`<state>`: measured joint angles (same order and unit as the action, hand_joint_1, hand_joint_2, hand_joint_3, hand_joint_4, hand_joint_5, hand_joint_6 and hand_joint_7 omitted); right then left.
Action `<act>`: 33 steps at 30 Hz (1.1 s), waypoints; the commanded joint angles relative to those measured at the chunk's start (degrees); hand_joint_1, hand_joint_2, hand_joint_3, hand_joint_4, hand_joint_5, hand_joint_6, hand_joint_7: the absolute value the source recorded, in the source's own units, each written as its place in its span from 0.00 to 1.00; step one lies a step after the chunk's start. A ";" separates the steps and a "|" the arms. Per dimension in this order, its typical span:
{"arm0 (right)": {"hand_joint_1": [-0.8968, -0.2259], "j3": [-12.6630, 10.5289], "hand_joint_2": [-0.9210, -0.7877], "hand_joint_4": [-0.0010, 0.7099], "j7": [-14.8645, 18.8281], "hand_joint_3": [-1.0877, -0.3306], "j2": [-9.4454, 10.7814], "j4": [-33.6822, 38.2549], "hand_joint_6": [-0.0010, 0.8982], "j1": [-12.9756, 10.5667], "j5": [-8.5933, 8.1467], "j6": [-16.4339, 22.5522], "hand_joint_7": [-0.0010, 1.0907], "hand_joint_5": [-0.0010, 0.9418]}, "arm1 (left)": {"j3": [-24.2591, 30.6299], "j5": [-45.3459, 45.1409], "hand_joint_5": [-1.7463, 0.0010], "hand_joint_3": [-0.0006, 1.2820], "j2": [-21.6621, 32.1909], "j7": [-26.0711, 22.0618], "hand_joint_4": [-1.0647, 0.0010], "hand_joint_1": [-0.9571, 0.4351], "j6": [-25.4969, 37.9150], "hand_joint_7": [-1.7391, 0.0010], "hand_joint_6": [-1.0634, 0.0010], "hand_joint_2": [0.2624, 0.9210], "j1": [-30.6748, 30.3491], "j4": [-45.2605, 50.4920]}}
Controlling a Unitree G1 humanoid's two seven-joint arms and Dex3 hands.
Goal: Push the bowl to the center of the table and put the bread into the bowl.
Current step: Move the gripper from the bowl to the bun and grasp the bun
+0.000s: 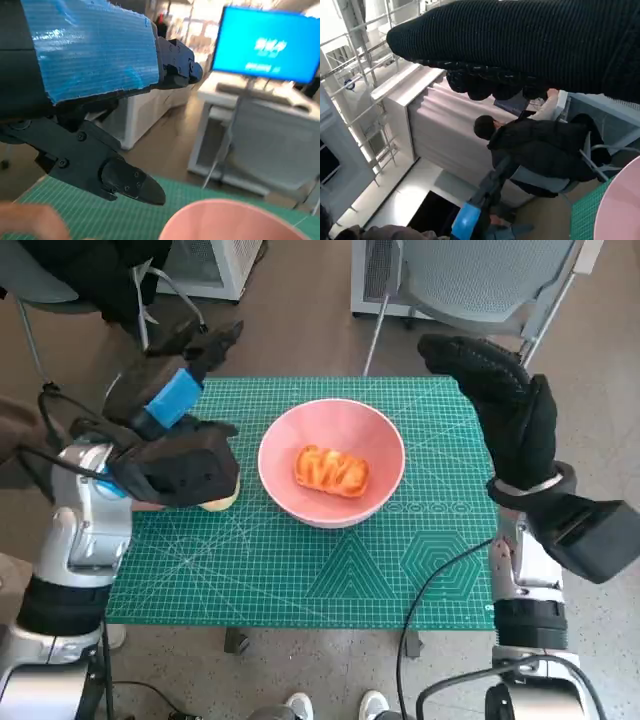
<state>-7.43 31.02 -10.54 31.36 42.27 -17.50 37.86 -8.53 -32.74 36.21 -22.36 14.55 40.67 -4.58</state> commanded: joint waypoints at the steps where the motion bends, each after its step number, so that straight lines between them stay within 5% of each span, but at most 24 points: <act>1: 0.28 0.17 0.00 0.20 0.04 0.39 0.14 0.46 0.00 -0.40 0.73 -0.12 0.45 0.00 | -0.48 0.17 1.00 0.00 2.39 -7.72 1.00 0.29 6.39 1.00 0.89 0.78 -0.95 2.15; 10: 0.29 0.38 0.00 0.20 -0.02 0.38 0.25 0.11 0.00 -0.57 0.83 -0.26 0.45 0.00 | -5.31 -3.06 1.00 0.00 4.18 -15.87 1.00 0.26 11.90 1.00 0.94 0.73 -0.31 0.71; 33: 0.29 0.50 0.00 0.19 0.12 0.38 0.20 -0.99 0.00 -1.35 0.16 -1.61 0.44 0.00 | -13.51 -4.11 1.00 0.00 -1.55 -11.54 1.00 0.26 4.59 1.00 0.95 0.72 5.63 -27.85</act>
<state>-6.82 31.02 -10.27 30.28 42.09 -17.62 37.20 -21.05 -36.10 35.76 -35.06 20.48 42.95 -27.98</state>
